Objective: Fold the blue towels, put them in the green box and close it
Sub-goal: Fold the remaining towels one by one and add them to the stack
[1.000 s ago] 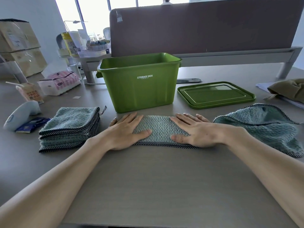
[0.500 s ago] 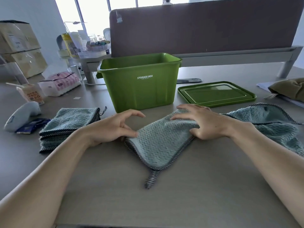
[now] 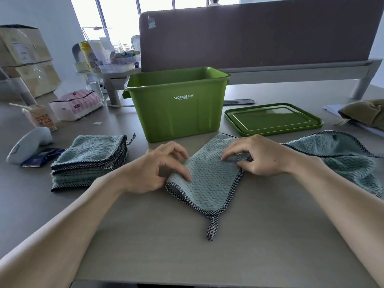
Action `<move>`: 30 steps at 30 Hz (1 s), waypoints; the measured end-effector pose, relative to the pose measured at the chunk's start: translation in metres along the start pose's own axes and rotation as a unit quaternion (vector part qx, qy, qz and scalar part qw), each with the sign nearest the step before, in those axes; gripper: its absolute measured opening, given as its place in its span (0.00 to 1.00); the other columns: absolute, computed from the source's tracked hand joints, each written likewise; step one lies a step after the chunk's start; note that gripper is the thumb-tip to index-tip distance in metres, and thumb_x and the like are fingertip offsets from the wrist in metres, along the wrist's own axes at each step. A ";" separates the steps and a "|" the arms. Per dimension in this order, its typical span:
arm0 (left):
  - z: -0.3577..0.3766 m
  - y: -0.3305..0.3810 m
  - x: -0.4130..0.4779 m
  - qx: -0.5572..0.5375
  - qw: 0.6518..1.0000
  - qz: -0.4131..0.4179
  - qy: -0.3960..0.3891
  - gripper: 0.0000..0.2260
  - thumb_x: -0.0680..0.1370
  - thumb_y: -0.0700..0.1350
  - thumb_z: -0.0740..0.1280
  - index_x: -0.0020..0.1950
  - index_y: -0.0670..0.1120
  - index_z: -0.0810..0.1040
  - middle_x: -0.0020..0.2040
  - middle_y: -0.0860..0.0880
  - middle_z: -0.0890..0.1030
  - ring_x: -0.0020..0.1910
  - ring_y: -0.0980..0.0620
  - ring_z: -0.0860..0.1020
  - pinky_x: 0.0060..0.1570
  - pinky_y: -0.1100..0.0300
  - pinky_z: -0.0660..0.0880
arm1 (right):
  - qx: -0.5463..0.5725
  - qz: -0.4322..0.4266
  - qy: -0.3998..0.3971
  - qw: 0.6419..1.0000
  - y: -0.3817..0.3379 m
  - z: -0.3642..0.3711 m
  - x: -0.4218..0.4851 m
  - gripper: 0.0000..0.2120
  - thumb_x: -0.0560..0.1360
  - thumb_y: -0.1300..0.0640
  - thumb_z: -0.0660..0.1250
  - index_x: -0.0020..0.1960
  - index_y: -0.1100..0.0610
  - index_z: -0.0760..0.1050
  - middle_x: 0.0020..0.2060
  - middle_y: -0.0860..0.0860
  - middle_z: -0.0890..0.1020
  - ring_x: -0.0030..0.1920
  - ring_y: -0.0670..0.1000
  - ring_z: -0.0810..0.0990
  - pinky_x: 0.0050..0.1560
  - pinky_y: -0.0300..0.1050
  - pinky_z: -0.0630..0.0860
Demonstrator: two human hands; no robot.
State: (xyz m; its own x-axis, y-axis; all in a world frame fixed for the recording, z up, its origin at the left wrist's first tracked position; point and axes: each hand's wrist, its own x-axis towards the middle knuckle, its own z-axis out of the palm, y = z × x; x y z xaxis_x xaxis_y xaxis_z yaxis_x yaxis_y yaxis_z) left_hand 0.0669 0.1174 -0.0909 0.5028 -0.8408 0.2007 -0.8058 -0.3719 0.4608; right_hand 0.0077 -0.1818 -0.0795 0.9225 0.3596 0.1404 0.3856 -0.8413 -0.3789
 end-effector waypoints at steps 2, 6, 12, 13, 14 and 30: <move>0.005 0.002 0.002 0.032 0.999 0.028 0.008 0.09 0.73 0.51 0.73 0.52 0.60 0.84 0.63 0.60 0.76 0.66 0.56 0.73 0.68 0.43 0.65 | 0.005 0.001 -0.005 1.000 -0.001 -0.002 -0.002 0.21 0.72 0.66 0.67 0.58 0.45 0.82 0.59 0.39 0.81 0.62 0.38 0.74 0.64 0.30 0.65; 0.012 0.010 0.006 -0.012 0.999 0.034 0.037 0.14 0.75 0.60 0.69 0.52 0.53 0.84 0.55 0.60 0.84 0.57 0.61 0.80 0.64 0.52 0.70 | 0.050 -0.010 -0.025 0.998 -0.002 -0.007 -0.007 0.23 0.71 0.68 0.67 0.58 0.45 0.82 0.60 0.36 0.80 0.63 0.35 0.74 0.68 0.41 0.68; 0.019 0.021 0.014 -0.136 0.974 -0.053 0.174 0.25 0.76 0.62 0.65 0.30 0.44 0.66 0.27 0.54 0.65 0.29 0.56 0.63 0.27 0.58 0.61 | 0.290 -0.004 -0.044 0.956 0.005 -0.009 -0.006 0.22 0.62 0.56 0.65 0.54 0.57 0.84 0.56 0.51 0.85 0.60 0.50 0.81 0.67 0.52 0.71; 0.019 0.023 0.017 -0.159 0.965 -0.067 0.197 0.26 0.76 0.61 0.65 0.31 0.43 0.65 0.28 0.52 0.63 0.30 0.54 0.62 0.29 0.59 0.62 | 0.339 -0.015 -0.055 0.939 0.006 -0.009 -0.006 0.22 0.61 0.54 0.65 0.52 0.58 0.84 0.54 0.53 0.85 0.57 0.52 0.81 0.63 0.52 0.73; 0.020 0.024 0.019 -0.199 0.954 -0.078 0.209 0.25 0.76 0.60 0.66 0.32 0.42 0.65 0.30 0.49 0.63 0.31 0.51 0.62 0.32 0.57 0.64 | 0.390 -0.033 -0.066 0.918 0.006 -0.009 -0.007 0.20 0.62 0.53 0.66 0.50 0.58 0.85 0.52 0.54 0.85 0.54 0.53 0.81 0.60 0.51 0.75; 0.025 0.030 0.075 -0.300 0.907 -0.258 0.145 0.11 0.74 0.48 0.75 0.51 0.42 0.82 0.47 0.41 0.86 0.49 0.41 0.84 0.56 0.44 0.79 | 0.332 0.247 0.101 0.905 0.007 -0.002 0.002 0.01 0.72 0.63 0.75 0.42 0.59 0.84 0.34 0.54 0.84 0.32 0.50 0.82 0.33 0.43 0.81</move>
State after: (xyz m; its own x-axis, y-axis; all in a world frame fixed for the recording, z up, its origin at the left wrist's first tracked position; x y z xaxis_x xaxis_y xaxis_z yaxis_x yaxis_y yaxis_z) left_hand 0.0723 0.0333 -0.0837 0.8953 -0.4455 0.0035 -0.1691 -0.3326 0.9278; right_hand 0.0123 -0.1880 -0.0796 0.9897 -0.1316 -0.0567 -0.1083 -0.4280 -0.8972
